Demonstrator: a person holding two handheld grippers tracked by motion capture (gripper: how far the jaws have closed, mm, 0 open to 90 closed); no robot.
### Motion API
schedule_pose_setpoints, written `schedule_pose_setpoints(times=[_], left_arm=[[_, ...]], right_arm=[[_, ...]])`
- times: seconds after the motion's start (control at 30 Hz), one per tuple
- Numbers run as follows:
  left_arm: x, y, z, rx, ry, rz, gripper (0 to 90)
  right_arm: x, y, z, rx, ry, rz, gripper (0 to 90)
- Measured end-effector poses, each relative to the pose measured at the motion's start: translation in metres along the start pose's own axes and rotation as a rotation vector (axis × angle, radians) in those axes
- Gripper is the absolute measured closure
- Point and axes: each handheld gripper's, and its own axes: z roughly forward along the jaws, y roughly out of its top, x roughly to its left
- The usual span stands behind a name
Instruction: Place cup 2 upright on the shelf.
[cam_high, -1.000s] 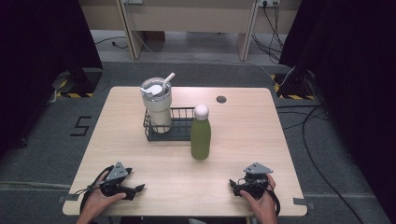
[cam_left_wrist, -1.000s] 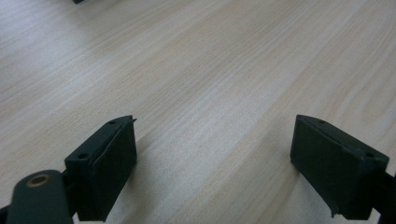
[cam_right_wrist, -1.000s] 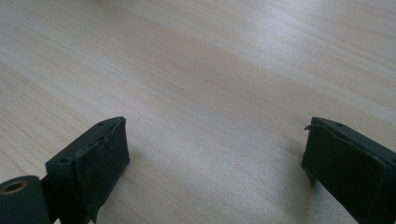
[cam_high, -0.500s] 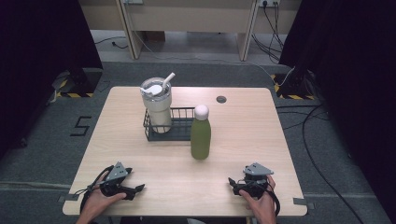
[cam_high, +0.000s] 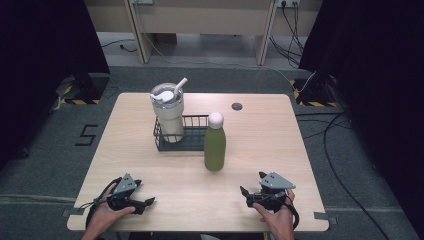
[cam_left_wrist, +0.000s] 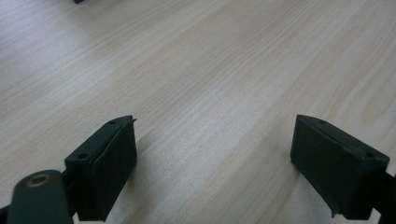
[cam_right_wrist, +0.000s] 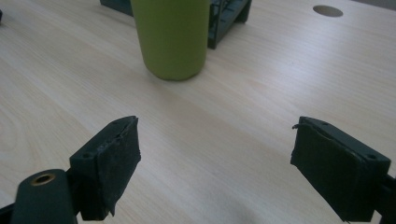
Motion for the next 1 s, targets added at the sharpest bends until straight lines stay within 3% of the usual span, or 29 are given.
schedule_pose_setpoints(times=[0.4, 1.0], left_arm=[[0.000, 0.000, 0.000, 0.000, 0.000, 0.000, 13.8], [0.000, 0.000, 0.000, 0.000, 0.000, 0.000, 13.9]], right_arm=[[0.004, 0.025, 0.016, -0.067, 0.044, -0.024, 15.3], [0.018, 0.057, 0.046, -0.092, 0.085, -0.065, 15.3]])
